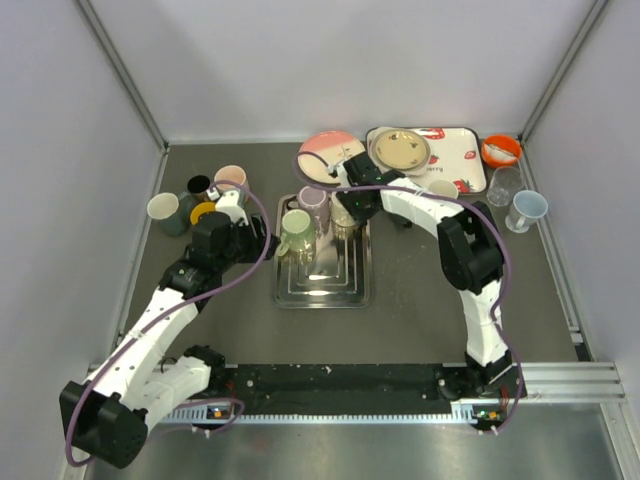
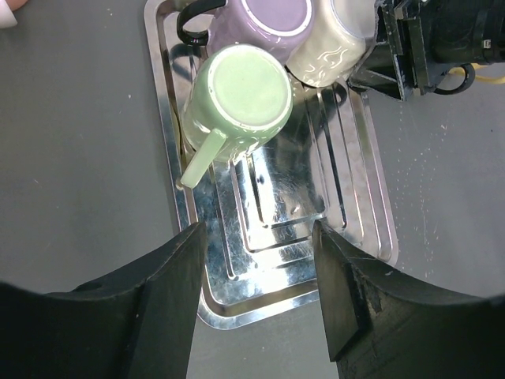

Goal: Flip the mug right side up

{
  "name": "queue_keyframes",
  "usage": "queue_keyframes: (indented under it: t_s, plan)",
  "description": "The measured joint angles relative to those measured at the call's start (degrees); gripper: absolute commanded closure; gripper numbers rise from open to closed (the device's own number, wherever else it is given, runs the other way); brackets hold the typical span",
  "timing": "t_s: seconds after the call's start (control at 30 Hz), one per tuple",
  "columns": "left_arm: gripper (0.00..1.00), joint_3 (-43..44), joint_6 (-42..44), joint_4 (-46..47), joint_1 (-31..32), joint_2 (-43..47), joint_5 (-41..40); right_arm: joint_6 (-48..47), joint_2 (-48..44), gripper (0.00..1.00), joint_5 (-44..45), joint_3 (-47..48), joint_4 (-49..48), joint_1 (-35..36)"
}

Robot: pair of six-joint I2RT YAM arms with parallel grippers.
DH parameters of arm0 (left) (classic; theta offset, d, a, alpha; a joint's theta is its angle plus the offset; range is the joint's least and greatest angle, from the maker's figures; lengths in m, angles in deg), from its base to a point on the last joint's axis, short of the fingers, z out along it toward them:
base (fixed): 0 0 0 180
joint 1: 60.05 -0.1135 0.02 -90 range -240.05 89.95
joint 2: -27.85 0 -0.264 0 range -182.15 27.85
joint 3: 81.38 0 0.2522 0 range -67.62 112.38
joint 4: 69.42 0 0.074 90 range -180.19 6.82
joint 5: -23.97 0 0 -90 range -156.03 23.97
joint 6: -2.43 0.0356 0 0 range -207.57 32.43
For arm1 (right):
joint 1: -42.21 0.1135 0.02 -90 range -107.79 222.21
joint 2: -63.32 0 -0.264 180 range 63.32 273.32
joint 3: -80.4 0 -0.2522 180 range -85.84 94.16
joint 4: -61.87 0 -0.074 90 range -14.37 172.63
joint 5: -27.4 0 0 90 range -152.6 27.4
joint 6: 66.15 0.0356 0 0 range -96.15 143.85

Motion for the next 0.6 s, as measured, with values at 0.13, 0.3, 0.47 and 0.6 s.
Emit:
queue_keyframes:
  t_s: [0.13,0.3,0.47,0.6]
  plan:
    - [0.40,0.0,0.0,0.0,0.0,0.0,0.1,0.3,0.3,0.79,-0.3,0.0,0.8,0.0]
    - [0.40,-0.3,0.0,0.0,0.0,0.0,0.4,0.9,0.3,0.91,-0.9,0.0,0.9,0.0]
    - [0.40,-0.3,0.0,0.0,0.0,0.0,0.6,1.7,0.2,1.00,-1.2,-0.1,0.8,0.0]
    - [0.40,-0.3,0.0,0.0,0.0,0.0,0.6,3.1,-1.3,1.00,-1.2,-1.7,0.7,0.3]
